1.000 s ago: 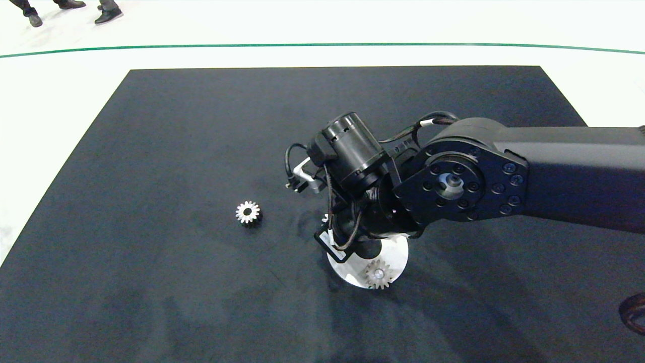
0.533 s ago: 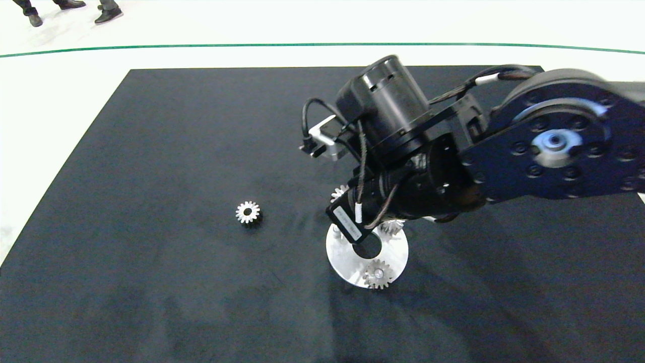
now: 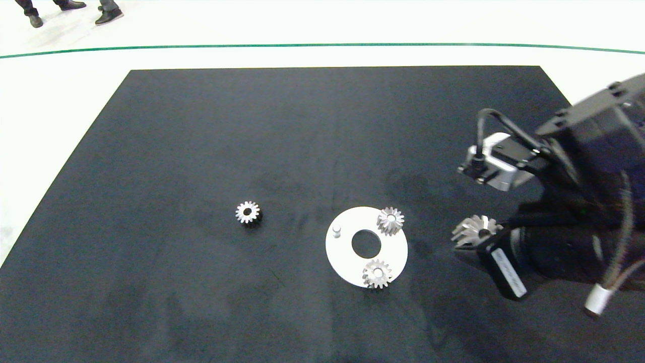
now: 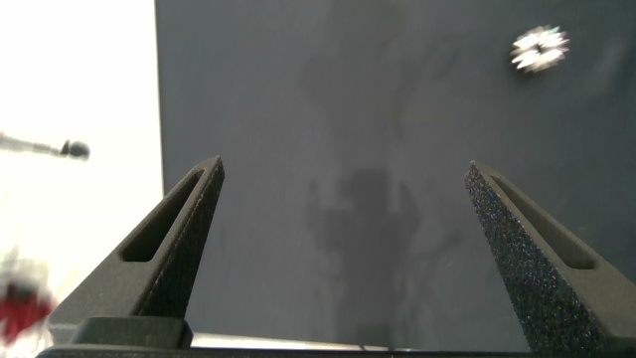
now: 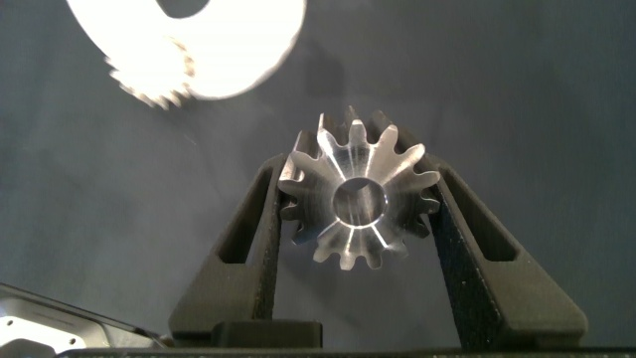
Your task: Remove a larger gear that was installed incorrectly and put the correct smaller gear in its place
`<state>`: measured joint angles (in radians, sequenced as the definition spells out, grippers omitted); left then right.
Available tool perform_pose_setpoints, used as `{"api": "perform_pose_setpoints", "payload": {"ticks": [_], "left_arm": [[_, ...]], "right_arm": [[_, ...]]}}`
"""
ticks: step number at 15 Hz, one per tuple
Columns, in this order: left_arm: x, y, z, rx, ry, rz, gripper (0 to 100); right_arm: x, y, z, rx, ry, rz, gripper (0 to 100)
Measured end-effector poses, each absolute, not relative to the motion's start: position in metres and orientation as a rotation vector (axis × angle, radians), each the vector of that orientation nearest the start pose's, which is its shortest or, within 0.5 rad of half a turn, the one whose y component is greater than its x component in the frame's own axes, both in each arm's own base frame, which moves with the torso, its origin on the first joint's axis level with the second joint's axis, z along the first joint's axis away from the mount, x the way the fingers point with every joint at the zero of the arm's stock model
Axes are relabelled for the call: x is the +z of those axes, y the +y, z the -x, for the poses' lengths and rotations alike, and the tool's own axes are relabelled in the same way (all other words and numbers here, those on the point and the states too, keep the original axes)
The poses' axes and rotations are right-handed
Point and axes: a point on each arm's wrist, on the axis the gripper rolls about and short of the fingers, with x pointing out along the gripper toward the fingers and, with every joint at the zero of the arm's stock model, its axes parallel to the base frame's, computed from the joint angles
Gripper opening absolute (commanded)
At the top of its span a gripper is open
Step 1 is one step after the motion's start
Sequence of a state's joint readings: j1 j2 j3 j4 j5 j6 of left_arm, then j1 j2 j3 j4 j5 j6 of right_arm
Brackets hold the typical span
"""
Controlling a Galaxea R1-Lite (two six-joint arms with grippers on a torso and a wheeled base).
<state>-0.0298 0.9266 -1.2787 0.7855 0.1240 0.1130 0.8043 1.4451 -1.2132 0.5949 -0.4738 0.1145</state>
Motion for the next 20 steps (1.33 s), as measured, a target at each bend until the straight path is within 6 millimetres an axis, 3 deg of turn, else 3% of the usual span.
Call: {"api": "perform_pose_setpoints", "payload": {"ticks": [2,4,8,13,16,19,20], "left_arm": [[0.334,-0.005,-0.059,-0.024,0.390,-0.172,100],[0.333,-0.015,-0.080,-0.109,0.410,-0.182,100],[0.317,-0.051,-0.132,-0.223,0.553,-0.069,100],[0.289,-0.089,-0.185,-0.206,0.639,-0.125,100],[0.273,-0.106,-0.203,-0.225,0.692,-0.157,100],[0.264,-0.111,-0.213,-0.215,0.720,-0.167,100],[0.264,-0.108,-0.216,-0.201,0.719,-0.161,100]], "right_arm": [[0.248,0.125,-0.141,0.225,0.652,0.283,7],[0.241,0.115,-0.134,0.217,0.596,0.225,7],[0.218,0.116,-0.136,0.262,0.532,0.282,7],[0.189,0.120,-0.135,0.424,0.542,0.332,7],[0.177,0.122,-0.137,0.448,0.594,0.351,7],[0.168,0.120,-0.136,0.454,0.622,0.396,7],[0.164,0.119,-0.136,0.454,0.634,0.413,100]]}}
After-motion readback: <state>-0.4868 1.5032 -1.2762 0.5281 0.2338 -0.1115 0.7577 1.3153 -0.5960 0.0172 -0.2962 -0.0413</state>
